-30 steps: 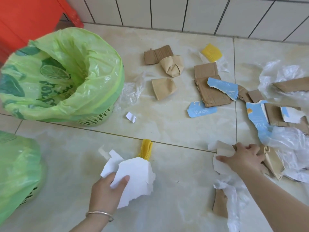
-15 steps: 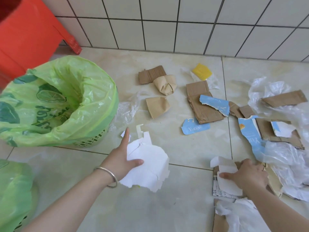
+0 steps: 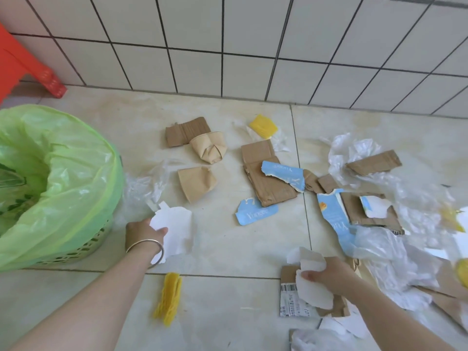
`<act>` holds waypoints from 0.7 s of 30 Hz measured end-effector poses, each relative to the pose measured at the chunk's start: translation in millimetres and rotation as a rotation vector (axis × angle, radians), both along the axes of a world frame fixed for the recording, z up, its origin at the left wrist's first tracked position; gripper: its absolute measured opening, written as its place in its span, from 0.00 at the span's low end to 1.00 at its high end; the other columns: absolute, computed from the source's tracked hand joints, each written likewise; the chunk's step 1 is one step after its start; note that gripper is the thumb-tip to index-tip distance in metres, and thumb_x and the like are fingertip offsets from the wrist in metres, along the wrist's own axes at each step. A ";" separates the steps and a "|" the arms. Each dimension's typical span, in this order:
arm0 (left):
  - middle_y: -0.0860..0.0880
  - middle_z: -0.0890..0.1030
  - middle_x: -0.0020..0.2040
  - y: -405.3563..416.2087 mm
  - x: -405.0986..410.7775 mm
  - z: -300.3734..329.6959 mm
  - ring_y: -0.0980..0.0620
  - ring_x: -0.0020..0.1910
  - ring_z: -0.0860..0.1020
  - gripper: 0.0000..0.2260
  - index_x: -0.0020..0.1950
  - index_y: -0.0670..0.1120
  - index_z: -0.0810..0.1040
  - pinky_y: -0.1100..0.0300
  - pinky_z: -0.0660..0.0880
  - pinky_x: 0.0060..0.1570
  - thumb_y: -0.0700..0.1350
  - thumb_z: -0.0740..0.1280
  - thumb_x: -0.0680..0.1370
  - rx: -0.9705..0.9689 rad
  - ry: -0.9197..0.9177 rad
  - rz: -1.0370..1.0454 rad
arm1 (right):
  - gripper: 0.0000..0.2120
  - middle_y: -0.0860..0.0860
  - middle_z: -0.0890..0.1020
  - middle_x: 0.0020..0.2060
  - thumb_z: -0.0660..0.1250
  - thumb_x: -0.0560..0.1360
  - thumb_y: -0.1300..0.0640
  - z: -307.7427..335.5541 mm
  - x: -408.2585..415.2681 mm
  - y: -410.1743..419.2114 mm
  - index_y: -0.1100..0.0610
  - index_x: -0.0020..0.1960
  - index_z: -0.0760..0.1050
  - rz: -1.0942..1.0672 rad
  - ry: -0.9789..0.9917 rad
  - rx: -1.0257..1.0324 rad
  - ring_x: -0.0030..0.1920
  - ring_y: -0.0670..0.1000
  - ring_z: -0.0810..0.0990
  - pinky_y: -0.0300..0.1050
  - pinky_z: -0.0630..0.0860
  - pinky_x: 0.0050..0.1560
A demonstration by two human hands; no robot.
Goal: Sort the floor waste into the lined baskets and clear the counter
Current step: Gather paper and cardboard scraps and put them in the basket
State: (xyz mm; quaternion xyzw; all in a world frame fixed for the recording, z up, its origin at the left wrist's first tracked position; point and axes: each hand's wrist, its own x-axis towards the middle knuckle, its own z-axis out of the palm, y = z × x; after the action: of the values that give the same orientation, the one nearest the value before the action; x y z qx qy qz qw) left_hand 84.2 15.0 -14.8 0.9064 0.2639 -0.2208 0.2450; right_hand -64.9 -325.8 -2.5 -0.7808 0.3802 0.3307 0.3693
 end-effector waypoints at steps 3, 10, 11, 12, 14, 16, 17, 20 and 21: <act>0.40 0.75 0.65 -3.3 2.0 6.1 0.40 0.63 0.73 0.23 0.67 0.43 0.71 0.53 0.70 0.60 0.49 0.67 0.75 -0.007 0.032 -0.041 | 0.09 0.56 0.82 0.44 0.72 0.71 0.55 4.9 5.4 -8.7 0.58 0.47 0.78 -0.109 -0.040 0.100 0.45 0.56 0.81 0.52 0.79 0.47; 0.42 0.79 0.48 -12.4 26.5 32.9 0.43 0.45 0.77 0.17 0.56 0.37 0.78 0.53 0.74 0.49 0.45 0.72 0.72 -0.595 -0.176 0.345 | 0.15 0.57 0.81 0.39 0.73 0.66 0.60 42.1 47.1 -19.1 0.62 0.51 0.75 -0.486 -0.334 0.523 0.38 0.55 0.80 0.46 0.75 0.35; 0.43 0.79 0.49 -21.7 33.8 38.8 0.44 0.43 0.77 0.17 0.56 0.38 0.78 0.56 0.73 0.47 0.46 0.72 0.72 -0.679 -0.189 0.407 | 0.13 0.57 0.80 0.39 0.71 0.69 0.60 44.5 58.7 -21.2 0.62 0.52 0.75 -0.541 -0.399 0.546 0.39 0.55 0.79 0.47 0.74 0.37; 0.45 0.78 0.50 -31.8 41.5 42.5 0.46 0.40 0.77 0.16 0.56 0.39 0.78 0.58 0.72 0.45 0.46 0.71 0.73 -0.725 -0.197 0.455 | 0.10 0.56 0.79 0.41 0.68 0.73 0.60 48.1 71.4 -22.5 0.62 0.53 0.74 -0.610 -0.452 0.553 0.40 0.55 0.78 0.48 0.73 0.39; 0.47 0.77 0.53 -52.4 56.3 43.2 0.49 0.40 0.76 0.19 0.59 0.41 0.76 0.60 0.70 0.46 0.48 0.71 0.72 -0.781 -0.197 0.564 | 0.11 0.55 0.79 0.45 0.65 0.76 0.60 49.3 100.4 -25.6 0.61 0.57 0.72 -0.737 -0.555 0.548 0.43 0.54 0.78 0.47 0.73 0.40; 0.47 0.76 0.56 -65.7 68.1 34.6 0.47 0.50 0.76 0.26 0.63 0.41 0.73 0.58 0.69 0.53 0.52 0.73 0.70 -0.754 -0.172 0.637 | 0.16 0.55 0.79 0.49 0.66 0.75 0.59 45.5 132.4 -27.0 0.62 0.61 0.70 -0.806 -0.604 0.492 0.47 0.55 0.78 0.47 0.73 0.39; 0.47 0.77 0.58 -69.9 73.4 30.9 0.46 0.55 0.77 0.28 0.63 0.41 0.72 0.57 0.70 0.57 0.53 0.74 0.68 -0.735 -0.172 0.659 | 0.21 0.56 0.79 0.52 0.68 0.74 0.57 42.4 147.4 -27.0 0.63 0.63 0.70 -0.823 -0.603 0.437 0.50 0.57 0.78 0.47 0.74 0.39; 0.45 0.78 0.57 -73.6 84.6 12.3 0.42 0.57 0.77 0.27 0.59 0.42 0.75 0.52 0.72 0.59 0.54 0.75 0.67 -0.613 -0.125 0.599 | 0.26 0.58 0.78 0.51 0.72 0.71 0.52 31.4 181.2 -24.3 0.65 0.63 0.70 -0.776 -0.534 0.271 0.48 0.59 0.78 0.52 0.77 0.41; 0.45 0.78 0.54 -74.7 86.4 8.4 0.41 0.54 0.77 0.24 0.56 0.42 0.76 0.52 0.72 0.56 0.54 0.74 0.67 -0.560 -0.105 0.556 | 0.25 0.58 0.77 0.49 0.71 0.72 0.51 26.4 187.3 -22.0 0.65 0.61 0.71 -0.720 -0.506 0.208 0.47 0.59 0.77 0.54 0.78 0.47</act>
State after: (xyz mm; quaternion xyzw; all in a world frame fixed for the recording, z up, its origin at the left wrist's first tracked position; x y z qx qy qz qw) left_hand 170.5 -59.6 -6.4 0.7087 0.4158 -0.1630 0.5462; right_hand 122.4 -347.8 23.9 -0.6139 0.4900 0.0164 0.6187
